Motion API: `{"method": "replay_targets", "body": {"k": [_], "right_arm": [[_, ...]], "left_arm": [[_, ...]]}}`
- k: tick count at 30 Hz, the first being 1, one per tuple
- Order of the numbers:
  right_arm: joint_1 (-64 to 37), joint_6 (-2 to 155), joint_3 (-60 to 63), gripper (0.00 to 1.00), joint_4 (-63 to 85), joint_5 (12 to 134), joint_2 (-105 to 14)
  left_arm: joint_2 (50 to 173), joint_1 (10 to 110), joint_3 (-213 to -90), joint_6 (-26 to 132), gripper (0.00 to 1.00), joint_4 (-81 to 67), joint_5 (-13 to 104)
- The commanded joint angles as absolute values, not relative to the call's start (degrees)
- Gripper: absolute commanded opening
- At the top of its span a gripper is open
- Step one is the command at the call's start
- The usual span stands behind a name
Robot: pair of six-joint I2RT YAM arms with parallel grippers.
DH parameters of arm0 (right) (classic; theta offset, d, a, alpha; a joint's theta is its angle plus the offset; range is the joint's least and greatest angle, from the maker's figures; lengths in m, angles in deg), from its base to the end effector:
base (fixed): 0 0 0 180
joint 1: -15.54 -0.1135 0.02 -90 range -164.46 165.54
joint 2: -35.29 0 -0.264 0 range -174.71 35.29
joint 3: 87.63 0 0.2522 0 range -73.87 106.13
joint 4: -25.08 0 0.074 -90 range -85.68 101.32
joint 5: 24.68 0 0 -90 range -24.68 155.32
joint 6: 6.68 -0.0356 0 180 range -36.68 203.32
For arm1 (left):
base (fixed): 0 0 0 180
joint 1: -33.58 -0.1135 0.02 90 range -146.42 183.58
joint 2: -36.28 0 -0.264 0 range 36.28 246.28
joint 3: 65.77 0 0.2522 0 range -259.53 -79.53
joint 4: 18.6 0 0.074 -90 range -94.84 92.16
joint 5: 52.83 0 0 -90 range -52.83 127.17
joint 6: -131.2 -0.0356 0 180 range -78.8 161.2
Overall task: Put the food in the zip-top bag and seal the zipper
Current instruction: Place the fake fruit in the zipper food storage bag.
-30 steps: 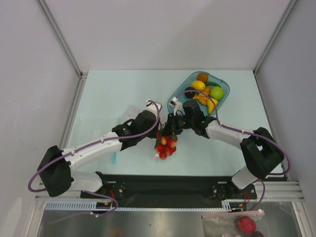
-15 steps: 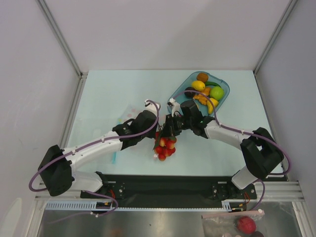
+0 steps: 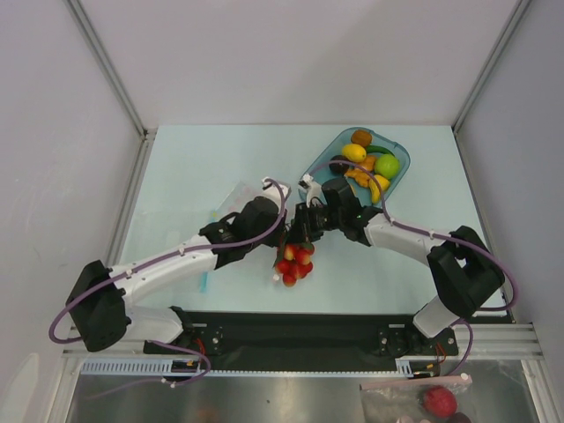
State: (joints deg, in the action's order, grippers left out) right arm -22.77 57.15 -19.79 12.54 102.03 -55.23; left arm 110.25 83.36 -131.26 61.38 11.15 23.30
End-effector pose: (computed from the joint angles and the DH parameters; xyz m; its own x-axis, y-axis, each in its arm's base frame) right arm 0.2527 0.2268 0.2211 -0.7943 -0.1770 -0.5812 -0.5903 0.4505 0.6697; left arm 0.1885 -0.2097 0.2629 -0.5888 0.1776 -0.7885 0.4438 0.8864 -0.1317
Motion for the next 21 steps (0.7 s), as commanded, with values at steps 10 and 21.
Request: {"method": "replay_targets", "body": {"k": [10, 21], "right_arm": [[-15.6, 40.4, -24.6, 0.0, 29.2, 112.1, -55.8], [-12.3, 32.6, -27.7, 0.0, 32.8, 109.0, -56.3]], "left_arm": [[113.1, 92.9, -134.4, 55.3, 0.0, 7.2, 14.0], [110.1, 93.3, -132.6, 54.0, 0.0, 4.6, 18.7]]}}
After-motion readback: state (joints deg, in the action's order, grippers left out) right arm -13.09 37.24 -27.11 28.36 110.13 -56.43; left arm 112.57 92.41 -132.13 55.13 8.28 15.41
